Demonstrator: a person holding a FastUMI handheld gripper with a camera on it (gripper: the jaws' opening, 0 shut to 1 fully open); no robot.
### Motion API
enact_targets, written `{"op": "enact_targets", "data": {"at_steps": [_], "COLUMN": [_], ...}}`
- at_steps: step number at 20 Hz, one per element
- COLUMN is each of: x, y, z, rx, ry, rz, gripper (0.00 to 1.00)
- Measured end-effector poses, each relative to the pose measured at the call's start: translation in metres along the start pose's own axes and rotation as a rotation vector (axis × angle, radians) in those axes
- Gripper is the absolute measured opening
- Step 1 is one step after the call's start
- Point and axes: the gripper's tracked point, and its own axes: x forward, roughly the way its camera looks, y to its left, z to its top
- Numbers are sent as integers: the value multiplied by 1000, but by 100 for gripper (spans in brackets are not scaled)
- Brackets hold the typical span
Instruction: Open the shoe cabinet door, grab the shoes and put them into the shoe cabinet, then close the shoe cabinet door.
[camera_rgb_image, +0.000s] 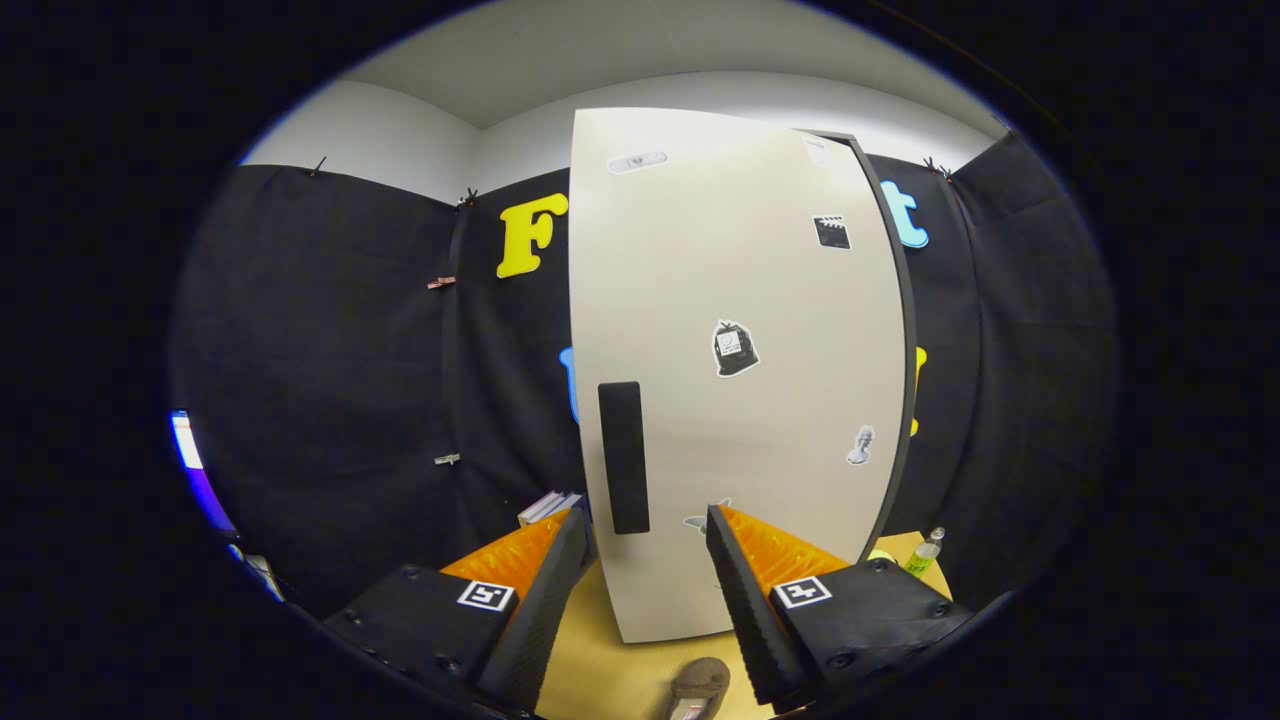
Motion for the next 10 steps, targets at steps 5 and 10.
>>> {"op": "enact_targets", "data": {"at_steps": [5,10], "x": [48,80], "y": [17,19], "z": [0,-4], "rx": [20,28], "ry": [-33,-20], "rz": [-20,-61], "gripper": [79,78]}}
